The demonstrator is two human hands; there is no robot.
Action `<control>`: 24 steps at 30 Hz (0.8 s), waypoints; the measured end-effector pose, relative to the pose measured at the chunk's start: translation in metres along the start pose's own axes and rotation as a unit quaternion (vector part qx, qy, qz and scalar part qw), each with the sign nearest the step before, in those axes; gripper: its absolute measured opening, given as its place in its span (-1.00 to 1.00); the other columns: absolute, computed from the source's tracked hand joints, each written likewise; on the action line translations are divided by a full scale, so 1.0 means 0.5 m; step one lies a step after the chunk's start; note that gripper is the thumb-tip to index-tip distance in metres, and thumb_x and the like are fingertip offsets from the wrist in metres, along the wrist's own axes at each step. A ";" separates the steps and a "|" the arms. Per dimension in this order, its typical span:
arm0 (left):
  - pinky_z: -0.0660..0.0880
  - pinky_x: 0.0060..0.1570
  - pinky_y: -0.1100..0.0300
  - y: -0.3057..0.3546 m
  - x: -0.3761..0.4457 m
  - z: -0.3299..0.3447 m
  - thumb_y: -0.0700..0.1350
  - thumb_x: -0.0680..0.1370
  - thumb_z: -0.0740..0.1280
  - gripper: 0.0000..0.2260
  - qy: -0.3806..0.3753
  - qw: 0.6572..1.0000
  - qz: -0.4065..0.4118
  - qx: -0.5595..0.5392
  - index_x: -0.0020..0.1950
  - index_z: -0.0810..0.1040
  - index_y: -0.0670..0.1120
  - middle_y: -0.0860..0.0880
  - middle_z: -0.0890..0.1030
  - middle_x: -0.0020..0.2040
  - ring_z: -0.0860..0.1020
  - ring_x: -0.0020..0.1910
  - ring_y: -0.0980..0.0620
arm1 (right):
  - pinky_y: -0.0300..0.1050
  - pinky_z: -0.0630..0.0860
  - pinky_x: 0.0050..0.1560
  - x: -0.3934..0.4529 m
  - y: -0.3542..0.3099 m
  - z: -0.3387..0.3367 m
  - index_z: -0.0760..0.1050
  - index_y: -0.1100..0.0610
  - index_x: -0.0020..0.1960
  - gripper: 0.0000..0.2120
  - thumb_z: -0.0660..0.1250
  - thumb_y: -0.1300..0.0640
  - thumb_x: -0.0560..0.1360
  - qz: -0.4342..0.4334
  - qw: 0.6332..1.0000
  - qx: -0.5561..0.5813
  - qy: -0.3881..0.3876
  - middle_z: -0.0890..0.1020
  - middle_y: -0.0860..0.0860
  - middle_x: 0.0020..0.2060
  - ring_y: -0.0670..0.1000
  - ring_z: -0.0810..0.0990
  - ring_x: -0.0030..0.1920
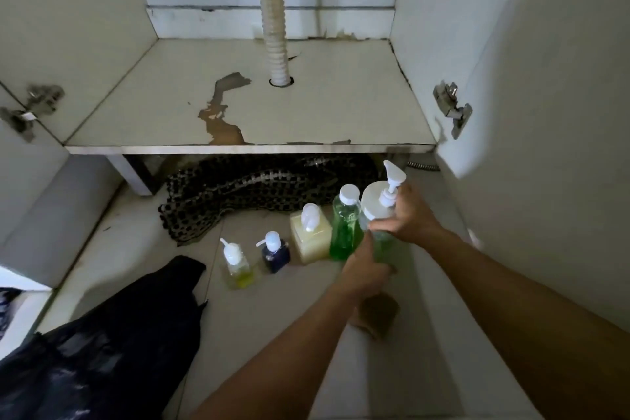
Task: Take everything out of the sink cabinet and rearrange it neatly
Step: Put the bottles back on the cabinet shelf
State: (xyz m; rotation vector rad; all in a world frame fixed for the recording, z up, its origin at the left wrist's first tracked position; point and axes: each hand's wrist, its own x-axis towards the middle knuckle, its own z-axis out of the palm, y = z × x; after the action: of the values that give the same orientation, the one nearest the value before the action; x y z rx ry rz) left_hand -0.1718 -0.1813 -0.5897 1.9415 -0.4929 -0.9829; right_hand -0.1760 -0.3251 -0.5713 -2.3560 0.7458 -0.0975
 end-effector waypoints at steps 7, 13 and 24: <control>0.51 0.18 -0.09 -0.011 0.011 0.010 -0.20 0.31 0.36 -0.24 -0.015 1.000 0.008 0.005 0.47 0.17 0.07 -0.13 0.51 0.24 0.51 0.20 -0.10 | 0.00 0.48 0.12 -0.044 -0.028 -0.012 0.25 0.11 0.39 -0.04 0.44 -0.15 0.05 0.034 0.999 -0.009 0.030 0.45 0.11 0.17 0.16 0.47 0.16; 0.36 0.34 0.10 0.005 -0.076 0.032 -0.11 0.39 0.35 -0.15 0.015 0.997 0.045 0.058 0.57 -0.05 -0.03 -0.11 0.29 0.47 0.35 0.40 -0.09 | -0.01 0.51 0.14 -0.100 -0.067 -0.067 0.26 0.13 0.38 -0.11 0.46 -0.07 0.12 0.102 0.994 -0.032 0.009 0.42 0.09 0.24 0.14 0.45 0.23; 0.46 0.14 0.05 0.124 -0.108 -0.011 0.05 0.44 0.44 -0.23 0.170 0.954 0.199 0.148 0.51 0.11 -0.07 -0.09 0.45 0.34 0.47 0.25 -0.12 | -0.20 0.42 -0.31 -0.135 -0.219 -0.260 0.32 -0.03 -0.16 -0.59 0.45 -0.06 0.11 0.052 0.991 -0.123 -0.005 0.46 -0.11 -0.21 0.01 0.47 -0.11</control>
State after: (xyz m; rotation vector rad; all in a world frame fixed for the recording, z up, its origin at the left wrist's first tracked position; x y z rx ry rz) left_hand -0.1980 -0.1759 -0.5116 2.1053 -0.8249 -0.3198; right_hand -0.2120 -0.2943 -0.3946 -2.5409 0.9207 0.0546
